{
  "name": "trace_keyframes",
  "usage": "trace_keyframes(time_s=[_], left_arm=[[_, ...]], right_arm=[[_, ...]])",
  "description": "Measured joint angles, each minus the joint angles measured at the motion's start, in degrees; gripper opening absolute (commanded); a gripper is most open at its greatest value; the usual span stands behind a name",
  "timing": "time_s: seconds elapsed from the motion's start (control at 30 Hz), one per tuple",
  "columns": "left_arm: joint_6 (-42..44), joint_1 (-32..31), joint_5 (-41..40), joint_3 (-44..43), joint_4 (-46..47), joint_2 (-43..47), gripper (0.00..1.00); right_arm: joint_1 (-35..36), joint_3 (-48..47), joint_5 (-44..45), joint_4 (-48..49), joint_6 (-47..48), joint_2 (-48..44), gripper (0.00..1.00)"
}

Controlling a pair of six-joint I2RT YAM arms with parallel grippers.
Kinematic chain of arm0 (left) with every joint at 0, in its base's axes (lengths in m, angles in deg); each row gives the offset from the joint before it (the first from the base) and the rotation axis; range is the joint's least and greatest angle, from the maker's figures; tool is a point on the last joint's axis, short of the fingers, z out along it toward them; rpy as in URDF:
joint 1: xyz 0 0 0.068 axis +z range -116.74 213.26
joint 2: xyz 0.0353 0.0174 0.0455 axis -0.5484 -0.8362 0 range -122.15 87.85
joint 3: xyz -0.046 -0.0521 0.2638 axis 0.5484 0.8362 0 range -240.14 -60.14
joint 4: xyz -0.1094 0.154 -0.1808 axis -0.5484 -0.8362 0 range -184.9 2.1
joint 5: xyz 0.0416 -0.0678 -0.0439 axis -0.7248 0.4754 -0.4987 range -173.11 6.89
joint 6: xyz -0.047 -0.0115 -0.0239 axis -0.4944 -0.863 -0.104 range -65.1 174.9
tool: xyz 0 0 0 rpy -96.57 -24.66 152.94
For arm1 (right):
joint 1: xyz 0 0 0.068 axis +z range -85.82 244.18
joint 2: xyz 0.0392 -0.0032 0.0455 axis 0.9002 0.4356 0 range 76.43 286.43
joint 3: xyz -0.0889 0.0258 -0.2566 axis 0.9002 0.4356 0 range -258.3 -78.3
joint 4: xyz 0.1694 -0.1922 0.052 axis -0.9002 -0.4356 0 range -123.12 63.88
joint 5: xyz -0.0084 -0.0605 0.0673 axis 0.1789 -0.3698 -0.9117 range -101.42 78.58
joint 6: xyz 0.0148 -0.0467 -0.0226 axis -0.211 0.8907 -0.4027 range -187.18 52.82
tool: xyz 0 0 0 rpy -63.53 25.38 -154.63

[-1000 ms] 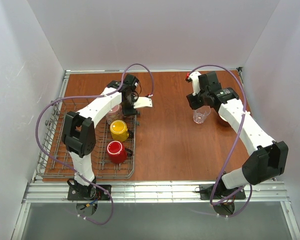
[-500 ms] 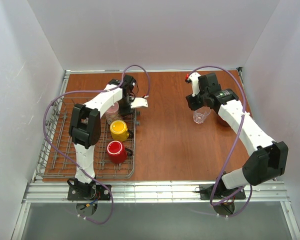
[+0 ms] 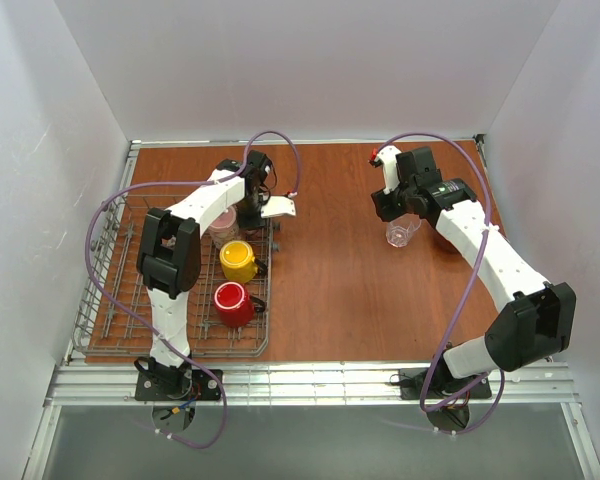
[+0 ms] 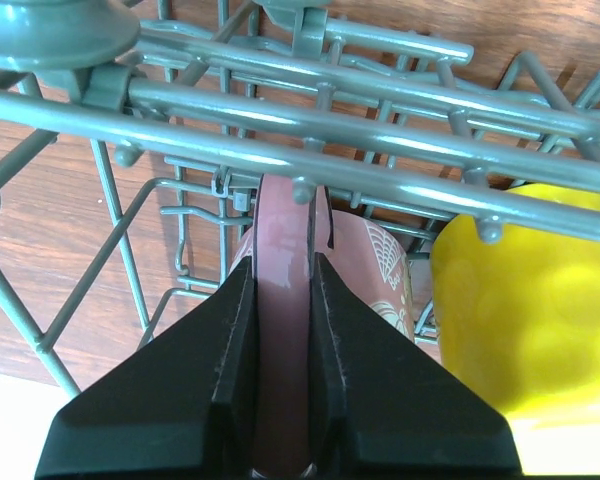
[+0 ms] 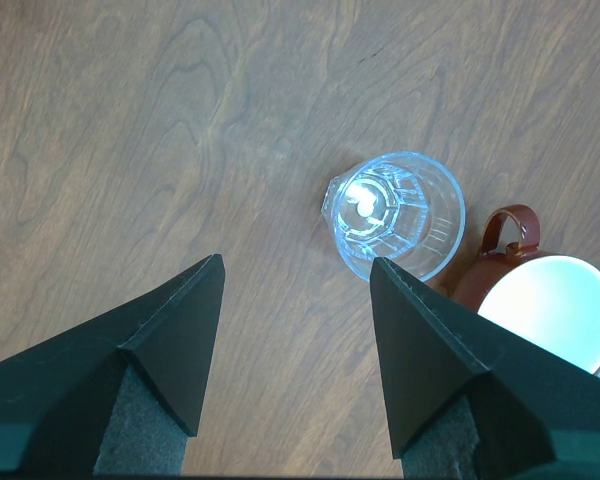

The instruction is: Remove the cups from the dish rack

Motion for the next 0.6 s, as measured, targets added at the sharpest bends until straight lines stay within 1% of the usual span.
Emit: trace_keyframes(time_s=[0.37, 0.6], left_arm=[[-1.49, 0.04, -0.55, -0.04, 0.0, 0.85, 0.0], [-3.04, 0.07, -0.7, -1.27, -2.12, 2.58, 0.0]], right_arm=[[0.0, 0.0, -0.26, 0.04, -0.07, 0.0, 0.56], [0.0, 0.0, -1.22, 0.11, -0.09, 0.0, 0.56]])
